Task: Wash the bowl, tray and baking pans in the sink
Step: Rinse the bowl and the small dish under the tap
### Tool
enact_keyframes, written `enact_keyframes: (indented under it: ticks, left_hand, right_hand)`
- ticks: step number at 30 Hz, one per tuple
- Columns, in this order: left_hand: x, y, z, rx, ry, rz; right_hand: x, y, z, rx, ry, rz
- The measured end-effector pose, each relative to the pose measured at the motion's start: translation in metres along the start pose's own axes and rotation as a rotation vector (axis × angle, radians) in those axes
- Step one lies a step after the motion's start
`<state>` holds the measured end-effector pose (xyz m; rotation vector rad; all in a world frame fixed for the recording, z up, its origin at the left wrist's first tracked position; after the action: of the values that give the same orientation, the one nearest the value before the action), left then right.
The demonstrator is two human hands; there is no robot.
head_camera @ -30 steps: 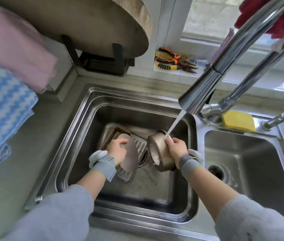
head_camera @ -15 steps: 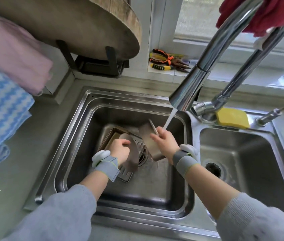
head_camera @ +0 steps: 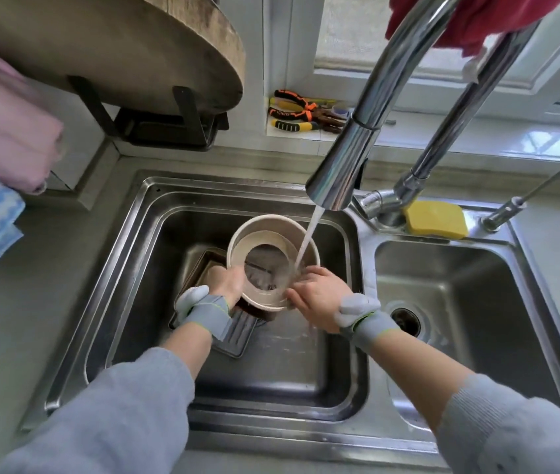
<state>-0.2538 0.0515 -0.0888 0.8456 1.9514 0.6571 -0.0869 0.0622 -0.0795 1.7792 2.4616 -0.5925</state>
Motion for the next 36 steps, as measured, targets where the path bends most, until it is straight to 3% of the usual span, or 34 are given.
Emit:
enact_keyframes:
  ticks: [2, 6, 9, 13, 17, 20, 24, 26, 28, 31, 34, 36]
  left_hand:
    - [-0.001, 0.007, 0.001, 0.124, -0.011, 0.041]
    - [-0.001, 0.007, 0.003, 0.213, -0.038, 0.049]
    - [0.003, -0.009, 0.006, 0.157, -0.130, 0.009]
    - [0.003, -0.021, 0.029, -0.082, -0.263, -0.077]
    - [-0.029, -0.005, 0.032, -0.198, -0.273, -0.136]
    - [-0.023, -0.006, 0.034, -0.178, -0.282, -0.104]
    - [-0.008, -0.010, 0.031, -0.094, -0.275, -0.070]
    - [0.004, -0.010, 0.020, 0.053, -0.215, -0.021]
    - [0.010, -0.008, 0.010, 0.209, -0.196, 0.021]
    - [0.015, -0.011, 0.014, 0.340, -0.288, 0.046]
    - [0.042, -0.040, 0.044, 0.153, -0.311, -0.011]
    - [0.035, -0.032, 0.052, 0.111, -0.324, -0.019]
  right_hand:
    - [0.003, 0.000, 0.004, -0.112, 0.018, 0.035]
    - [-0.004, -0.028, 0.024, 0.016, -0.043, -0.037]
    - [0.002, -0.004, 0.012, -0.129, -0.001, -0.067]
    - [0.023, 0.010, 0.004, -0.137, -0.040, 0.086]
    - [0.038, 0.007, 0.005, 0.224, -0.161, 0.340]
    - [0.039, -0.012, 0.012, 0.413, -0.207, 0.320]
    - [0.019, -0.032, 0.021, 0.564, -0.408, 0.276]
    - [0.004, -0.029, 0.028, 0.496, -0.488, 0.266]
    - [-0.004, -0.013, 0.028, 0.202, -0.490, 0.171]
    - [0.013, 0.022, 0.018, -0.319, -0.287, 0.040]
    - [0.034, 0.021, 0.014, -0.276, -0.137, 0.110]
    - [0.035, 0.011, 0.017, -0.142, -0.185, 0.168]
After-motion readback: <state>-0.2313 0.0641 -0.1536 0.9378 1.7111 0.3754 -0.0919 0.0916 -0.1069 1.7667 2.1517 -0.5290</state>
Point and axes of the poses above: each hand's wrist, its own x-axis towards the middle knuckle, its own z-axis out of the palm, y = z × x, the point moved 7 cm from there along x, towards the middle knuckle, and after that the axes turned 13 degrees about z, right-handed, at the moved point
